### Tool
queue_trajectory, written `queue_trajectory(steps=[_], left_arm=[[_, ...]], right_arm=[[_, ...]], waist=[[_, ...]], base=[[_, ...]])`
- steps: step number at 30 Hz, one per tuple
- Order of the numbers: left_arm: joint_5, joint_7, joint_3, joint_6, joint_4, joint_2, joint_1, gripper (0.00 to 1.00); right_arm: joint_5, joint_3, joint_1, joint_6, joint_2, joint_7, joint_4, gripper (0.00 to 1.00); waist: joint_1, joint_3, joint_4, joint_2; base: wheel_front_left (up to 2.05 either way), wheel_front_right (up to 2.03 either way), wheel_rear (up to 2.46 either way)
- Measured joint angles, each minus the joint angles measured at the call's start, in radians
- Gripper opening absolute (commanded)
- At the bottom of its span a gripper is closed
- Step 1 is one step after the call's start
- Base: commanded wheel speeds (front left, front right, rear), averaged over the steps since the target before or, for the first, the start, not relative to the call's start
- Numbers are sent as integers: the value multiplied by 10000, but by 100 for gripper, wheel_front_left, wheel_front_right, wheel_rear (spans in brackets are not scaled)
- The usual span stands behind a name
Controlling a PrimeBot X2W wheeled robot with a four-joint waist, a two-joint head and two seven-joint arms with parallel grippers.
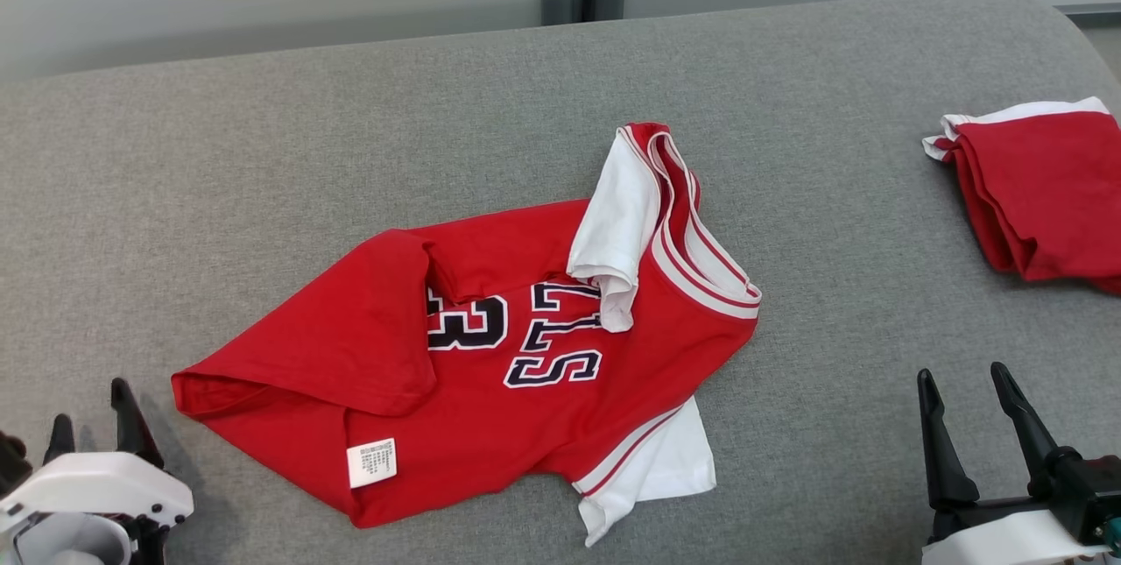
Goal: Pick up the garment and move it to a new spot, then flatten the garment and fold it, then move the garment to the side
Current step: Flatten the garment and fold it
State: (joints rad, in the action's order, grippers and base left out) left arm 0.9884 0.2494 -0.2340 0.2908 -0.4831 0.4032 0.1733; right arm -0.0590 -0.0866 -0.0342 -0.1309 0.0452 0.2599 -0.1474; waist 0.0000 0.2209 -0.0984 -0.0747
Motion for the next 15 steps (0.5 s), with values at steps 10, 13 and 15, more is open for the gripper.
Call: queue_trajectory(steps=[10, 13, 15], left_arm=[[-2243, -1231, -2545, 341, 2387, -316, -515, 100], [-2661, -2128, -3285, 520, 2581, -276, -313, 100], [-2853, -2435, -3530, 587, 2550, -196, -231, 100]], right_arm=[[38, 82, -109, 0, -4, 0, -13, 100], [40, 161, -86, 0, -2, 0, -12, 100], [40, 222, -50, 0, -4, 0, -12, 100]], waist=[[0, -193, 184, -1], [0, -190, 137, 0], [0, -186, 99, 0]], base=[[0, 0, 0], [0, 0, 0], [0, 0, 0]])
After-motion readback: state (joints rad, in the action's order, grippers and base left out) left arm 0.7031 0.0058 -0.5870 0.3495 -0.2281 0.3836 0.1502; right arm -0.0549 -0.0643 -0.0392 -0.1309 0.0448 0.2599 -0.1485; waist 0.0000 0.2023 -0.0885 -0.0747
